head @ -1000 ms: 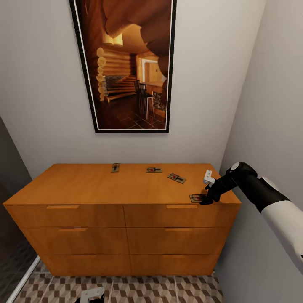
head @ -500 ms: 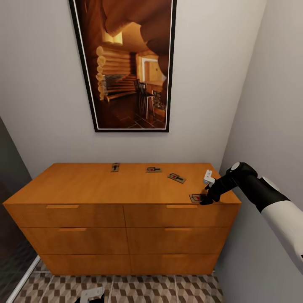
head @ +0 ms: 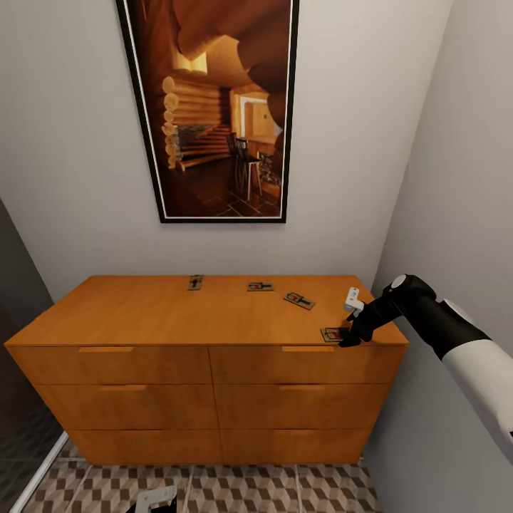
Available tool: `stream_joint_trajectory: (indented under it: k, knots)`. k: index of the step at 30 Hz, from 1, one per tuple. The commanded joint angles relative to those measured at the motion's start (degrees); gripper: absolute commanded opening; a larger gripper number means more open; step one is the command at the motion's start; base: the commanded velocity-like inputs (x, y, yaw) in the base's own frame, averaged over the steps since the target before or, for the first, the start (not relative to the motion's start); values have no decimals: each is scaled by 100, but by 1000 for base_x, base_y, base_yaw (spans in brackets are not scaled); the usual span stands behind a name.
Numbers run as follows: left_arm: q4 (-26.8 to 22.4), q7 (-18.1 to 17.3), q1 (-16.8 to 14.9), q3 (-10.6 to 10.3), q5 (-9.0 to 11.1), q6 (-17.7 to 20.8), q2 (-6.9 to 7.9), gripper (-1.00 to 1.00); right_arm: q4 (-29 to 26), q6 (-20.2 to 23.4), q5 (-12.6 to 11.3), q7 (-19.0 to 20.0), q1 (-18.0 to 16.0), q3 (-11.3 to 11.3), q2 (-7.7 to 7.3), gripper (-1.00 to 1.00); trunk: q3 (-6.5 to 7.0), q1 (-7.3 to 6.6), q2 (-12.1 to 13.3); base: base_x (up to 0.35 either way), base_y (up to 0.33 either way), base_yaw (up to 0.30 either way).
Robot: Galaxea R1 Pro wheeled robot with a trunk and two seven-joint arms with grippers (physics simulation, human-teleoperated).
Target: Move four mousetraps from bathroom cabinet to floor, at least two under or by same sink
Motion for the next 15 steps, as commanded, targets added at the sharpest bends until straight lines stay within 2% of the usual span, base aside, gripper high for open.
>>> stream_joint_trajectory:
  k: [1, 15]
  knots:
    - [4, 0, -4, 26, -1, -20, -3, 100, -9, 52, 13, 19, -5, 13, -4, 100, -6, 0, -3, 0, 0, 0]
    - [4, 1, -4, 26, -1, -20, -6, 100, -9, 52, 12, 19, -5, 16, -4, 100, -9, 0, -3, 0, 0, 0]
